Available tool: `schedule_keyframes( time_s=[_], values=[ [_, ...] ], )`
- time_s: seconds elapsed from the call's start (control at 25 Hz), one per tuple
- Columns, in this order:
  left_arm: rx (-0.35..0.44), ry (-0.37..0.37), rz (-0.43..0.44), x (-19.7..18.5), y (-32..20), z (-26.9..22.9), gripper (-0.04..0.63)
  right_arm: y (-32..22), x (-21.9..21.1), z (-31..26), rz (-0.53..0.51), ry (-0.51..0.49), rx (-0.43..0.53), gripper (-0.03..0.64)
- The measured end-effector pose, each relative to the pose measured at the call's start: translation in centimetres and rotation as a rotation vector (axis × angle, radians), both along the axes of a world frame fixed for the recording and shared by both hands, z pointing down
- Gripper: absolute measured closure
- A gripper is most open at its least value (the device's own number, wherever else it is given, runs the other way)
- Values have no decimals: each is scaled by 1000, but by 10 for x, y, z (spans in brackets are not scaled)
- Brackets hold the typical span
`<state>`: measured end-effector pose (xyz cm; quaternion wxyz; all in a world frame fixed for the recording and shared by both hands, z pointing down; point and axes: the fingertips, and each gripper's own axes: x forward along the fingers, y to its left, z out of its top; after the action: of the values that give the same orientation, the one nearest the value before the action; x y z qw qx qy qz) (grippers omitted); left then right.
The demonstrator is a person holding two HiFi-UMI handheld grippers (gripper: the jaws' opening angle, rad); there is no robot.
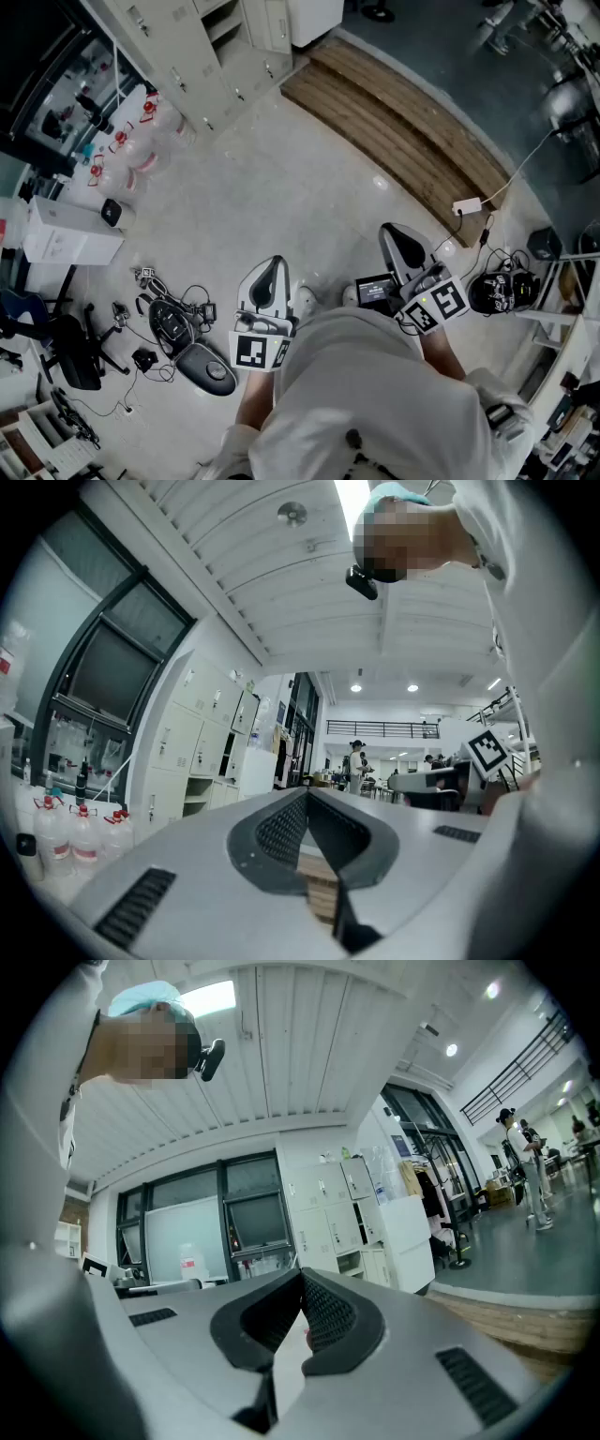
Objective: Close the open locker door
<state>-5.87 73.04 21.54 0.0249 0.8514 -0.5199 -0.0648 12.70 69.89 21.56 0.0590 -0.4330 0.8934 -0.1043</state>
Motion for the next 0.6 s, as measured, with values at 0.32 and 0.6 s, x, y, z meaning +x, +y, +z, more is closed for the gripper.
schedule_keyframes(
  time_s=[0.32,0.6],
  values=[
    [1,33,10,65,32,-24,588,39,42,-7,0,-22,-3,590],
    [-47,14,-38,83,58,-13,588,55,64,-2,-40,-19,16,591]
  ],
)
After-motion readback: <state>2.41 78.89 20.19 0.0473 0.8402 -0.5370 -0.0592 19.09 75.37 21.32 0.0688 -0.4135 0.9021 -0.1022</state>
